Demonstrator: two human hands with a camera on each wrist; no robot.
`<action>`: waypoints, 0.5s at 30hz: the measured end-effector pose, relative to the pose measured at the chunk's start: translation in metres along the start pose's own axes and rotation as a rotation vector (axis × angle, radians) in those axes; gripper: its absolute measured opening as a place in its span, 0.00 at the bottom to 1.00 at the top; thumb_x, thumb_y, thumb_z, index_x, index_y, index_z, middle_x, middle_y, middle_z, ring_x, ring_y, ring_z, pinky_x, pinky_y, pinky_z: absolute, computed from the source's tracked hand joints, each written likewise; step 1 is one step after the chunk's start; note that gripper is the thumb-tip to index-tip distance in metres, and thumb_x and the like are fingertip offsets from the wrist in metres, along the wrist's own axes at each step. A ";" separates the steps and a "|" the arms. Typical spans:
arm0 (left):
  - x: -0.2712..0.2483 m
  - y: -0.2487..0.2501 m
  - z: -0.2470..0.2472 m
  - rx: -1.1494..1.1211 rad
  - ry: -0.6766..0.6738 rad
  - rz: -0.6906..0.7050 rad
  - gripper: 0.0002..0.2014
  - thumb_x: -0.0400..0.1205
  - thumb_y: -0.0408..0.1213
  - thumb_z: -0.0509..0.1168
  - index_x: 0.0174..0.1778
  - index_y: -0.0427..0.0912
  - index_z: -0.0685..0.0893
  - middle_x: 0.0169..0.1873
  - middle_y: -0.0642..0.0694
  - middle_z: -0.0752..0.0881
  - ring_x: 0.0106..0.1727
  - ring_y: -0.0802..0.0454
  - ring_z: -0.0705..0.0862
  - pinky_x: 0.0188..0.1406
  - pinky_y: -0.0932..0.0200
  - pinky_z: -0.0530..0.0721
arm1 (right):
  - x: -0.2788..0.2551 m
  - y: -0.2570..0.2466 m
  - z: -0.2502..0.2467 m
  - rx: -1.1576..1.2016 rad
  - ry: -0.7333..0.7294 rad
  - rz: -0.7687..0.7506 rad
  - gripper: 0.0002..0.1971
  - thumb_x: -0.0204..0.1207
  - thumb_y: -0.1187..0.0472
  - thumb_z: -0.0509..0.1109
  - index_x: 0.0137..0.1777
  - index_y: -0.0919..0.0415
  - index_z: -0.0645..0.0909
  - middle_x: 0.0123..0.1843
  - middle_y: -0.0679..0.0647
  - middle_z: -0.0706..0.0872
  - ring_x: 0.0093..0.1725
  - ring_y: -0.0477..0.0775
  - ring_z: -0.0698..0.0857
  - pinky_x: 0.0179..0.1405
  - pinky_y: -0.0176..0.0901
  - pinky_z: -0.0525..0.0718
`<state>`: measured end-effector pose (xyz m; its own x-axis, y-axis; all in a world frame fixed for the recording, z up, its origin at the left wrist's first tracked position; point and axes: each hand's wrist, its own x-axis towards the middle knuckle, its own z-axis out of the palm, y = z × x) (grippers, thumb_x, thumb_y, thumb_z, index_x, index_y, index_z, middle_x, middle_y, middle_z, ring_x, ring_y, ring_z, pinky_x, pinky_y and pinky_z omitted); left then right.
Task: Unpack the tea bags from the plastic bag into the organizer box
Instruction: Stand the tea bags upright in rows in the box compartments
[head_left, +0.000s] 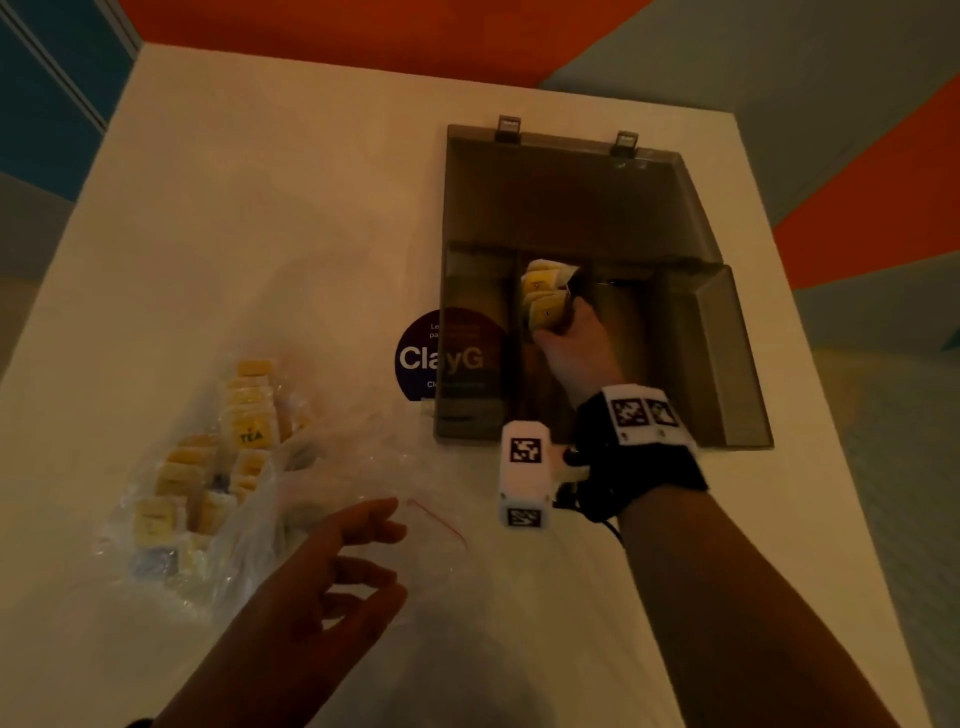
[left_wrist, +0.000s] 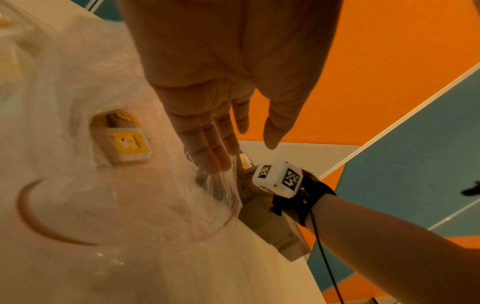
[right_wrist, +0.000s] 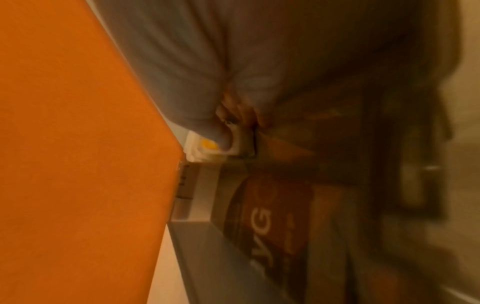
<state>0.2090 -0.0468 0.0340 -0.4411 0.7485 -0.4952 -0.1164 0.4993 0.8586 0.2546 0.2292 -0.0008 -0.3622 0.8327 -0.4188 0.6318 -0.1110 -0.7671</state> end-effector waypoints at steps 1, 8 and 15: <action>0.000 -0.001 -0.001 -0.004 0.002 -0.006 0.30 0.70 0.21 0.69 0.51 0.65 0.74 0.47 0.67 0.84 0.47 0.64 0.85 0.34 0.72 0.85 | 0.004 -0.001 0.005 0.022 0.040 -0.011 0.24 0.77 0.64 0.65 0.73 0.61 0.67 0.69 0.58 0.79 0.69 0.57 0.77 0.65 0.44 0.73; -0.001 -0.001 -0.001 -0.003 0.018 -0.010 0.42 0.69 0.17 0.68 0.35 0.85 0.78 0.42 0.75 0.84 0.39 0.63 0.86 0.32 0.74 0.84 | 0.015 0.001 0.025 -0.005 0.130 0.007 0.29 0.78 0.64 0.64 0.78 0.62 0.59 0.75 0.63 0.70 0.74 0.63 0.72 0.74 0.57 0.71; -0.004 0.001 0.001 -0.009 0.031 -0.011 0.44 0.70 0.17 0.68 0.35 0.87 0.75 0.43 0.76 0.83 0.38 0.64 0.86 0.30 0.76 0.82 | 0.020 0.006 0.024 0.017 0.132 -0.110 0.36 0.75 0.70 0.66 0.80 0.59 0.53 0.78 0.59 0.66 0.77 0.57 0.68 0.78 0.52 0.68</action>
<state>0.2110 -0.0487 0.0368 -0.4670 0.7292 -0.5002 -0.1293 0.5033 0.8544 0.2346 0.2321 -0.0251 -0.3345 0.9043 -0.2653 0.5814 -0.0235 -0.8133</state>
